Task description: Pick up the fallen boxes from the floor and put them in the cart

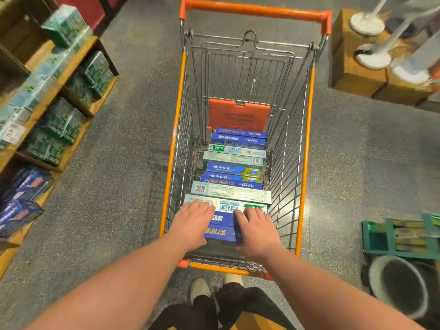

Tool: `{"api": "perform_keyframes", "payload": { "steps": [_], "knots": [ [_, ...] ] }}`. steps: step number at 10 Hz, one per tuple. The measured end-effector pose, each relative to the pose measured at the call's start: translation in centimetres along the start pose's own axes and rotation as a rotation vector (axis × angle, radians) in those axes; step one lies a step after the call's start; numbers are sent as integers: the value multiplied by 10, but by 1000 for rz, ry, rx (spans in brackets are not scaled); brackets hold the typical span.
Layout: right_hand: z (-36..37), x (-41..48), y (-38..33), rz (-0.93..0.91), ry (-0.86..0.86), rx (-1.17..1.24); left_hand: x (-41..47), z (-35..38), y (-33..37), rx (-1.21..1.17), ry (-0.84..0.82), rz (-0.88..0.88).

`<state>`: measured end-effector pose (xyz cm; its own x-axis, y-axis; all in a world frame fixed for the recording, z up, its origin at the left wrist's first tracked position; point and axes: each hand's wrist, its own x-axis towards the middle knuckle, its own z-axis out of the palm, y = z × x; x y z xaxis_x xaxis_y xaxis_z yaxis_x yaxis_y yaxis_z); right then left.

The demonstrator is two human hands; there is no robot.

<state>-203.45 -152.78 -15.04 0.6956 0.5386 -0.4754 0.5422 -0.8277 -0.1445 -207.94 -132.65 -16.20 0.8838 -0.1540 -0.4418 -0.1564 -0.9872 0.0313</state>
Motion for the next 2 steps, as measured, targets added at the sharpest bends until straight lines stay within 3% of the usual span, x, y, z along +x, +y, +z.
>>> {"api": "perform_keyframes", "payload": {
  "steps": [2],
  "knots": [
    [-10, -4, 1, -13, -72, -33, -2, -10, 5, -39, -100, -38]
  ]
}}
